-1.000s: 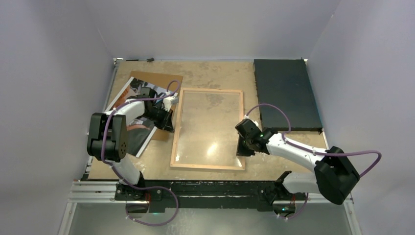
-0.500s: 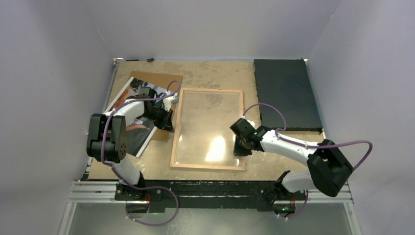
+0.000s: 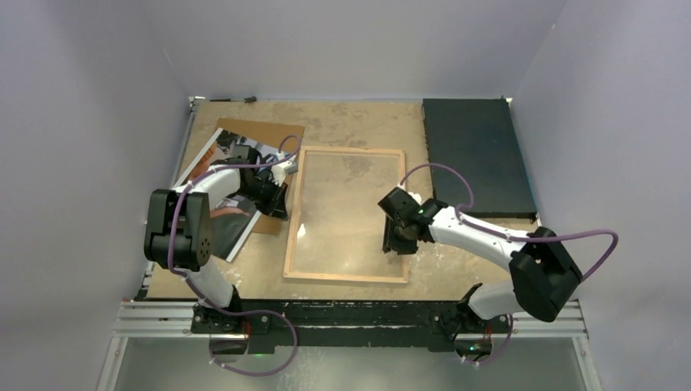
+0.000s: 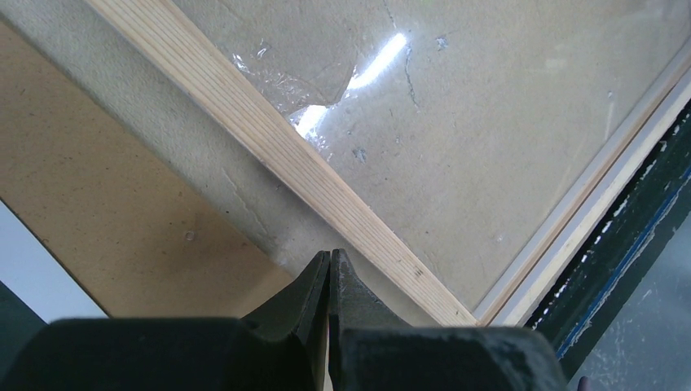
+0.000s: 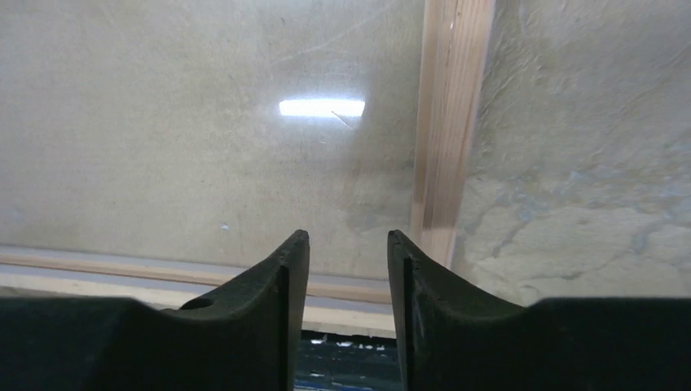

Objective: Put the photo into the frame

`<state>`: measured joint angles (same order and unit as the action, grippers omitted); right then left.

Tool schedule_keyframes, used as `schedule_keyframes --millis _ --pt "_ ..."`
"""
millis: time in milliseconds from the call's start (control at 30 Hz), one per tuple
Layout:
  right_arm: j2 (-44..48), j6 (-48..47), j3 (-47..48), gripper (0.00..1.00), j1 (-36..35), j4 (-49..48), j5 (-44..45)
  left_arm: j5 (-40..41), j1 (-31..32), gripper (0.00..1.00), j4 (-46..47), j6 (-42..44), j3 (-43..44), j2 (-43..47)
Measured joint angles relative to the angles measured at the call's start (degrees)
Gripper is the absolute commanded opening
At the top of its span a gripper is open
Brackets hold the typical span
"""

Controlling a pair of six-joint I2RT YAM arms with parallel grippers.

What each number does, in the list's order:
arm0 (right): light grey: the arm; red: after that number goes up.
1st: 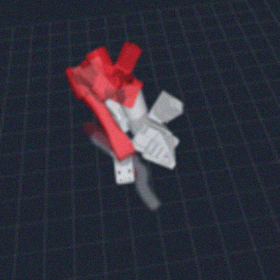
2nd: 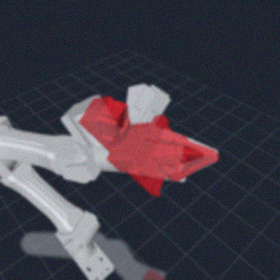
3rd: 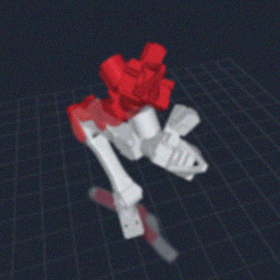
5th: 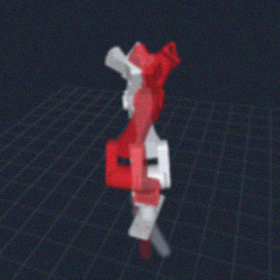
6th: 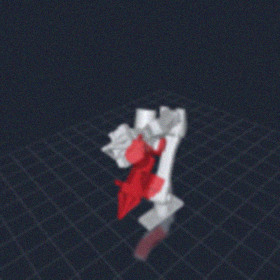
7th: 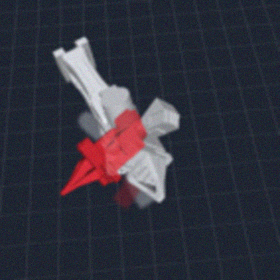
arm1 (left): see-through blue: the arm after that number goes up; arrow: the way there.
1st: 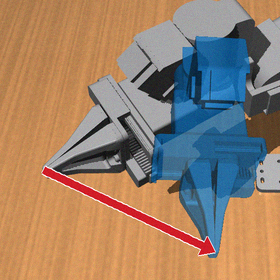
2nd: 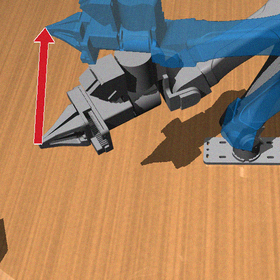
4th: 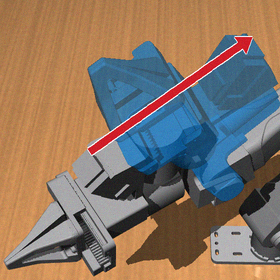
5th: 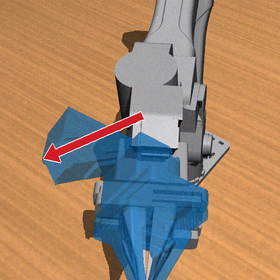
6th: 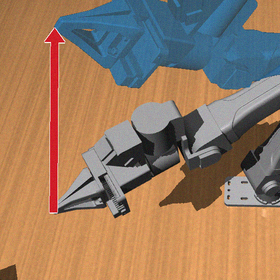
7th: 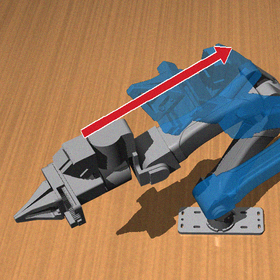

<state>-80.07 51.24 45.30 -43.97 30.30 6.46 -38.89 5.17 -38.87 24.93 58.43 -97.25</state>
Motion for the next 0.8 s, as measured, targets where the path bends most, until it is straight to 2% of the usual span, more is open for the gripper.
schedule_keyframes --millis 100,200,300,400,467,600,800 --pt "1.05 -0.96 4.37 0.72 0.83 4.24 1.38 0.79 0.0 0.05 -0.2 0.24 0.04 0.0" --pt "2.45 -1.77 8.07 0.83 2.03 5.46 2.73 1.6 0.0 0.11 -0.72 0.33 0.24 0.04" --pt "4.48 -2.78 8.02 0.93 5.03 4.83 2.93 2.14 0.0 0.12 -0.96 0.44 0.26 0.31" --pt "6.99 -4.24 4.79 0.98 11.04 1.99 1.44 3.13 0.02 0.11 -0.81 0.87 0.26 0.42" --pt "7.5 -4.81 2.8 0.99 13.51 0.13 0.81 4.02 0.13 0.06 -0.33 1.25 0.13 0.42" --pt "5.14 -5.64 0.0 0.99 14.29 -5.01 -2.03 6.32 0.85 0.0 1.57 1.44 -1.16 0.37" --pt "-1.07 -5.97 -2.82 0.99 14.32 -12.66 -4.74 8.74 3.02 0.0 3.89 1.07 -2.05 -1.57"
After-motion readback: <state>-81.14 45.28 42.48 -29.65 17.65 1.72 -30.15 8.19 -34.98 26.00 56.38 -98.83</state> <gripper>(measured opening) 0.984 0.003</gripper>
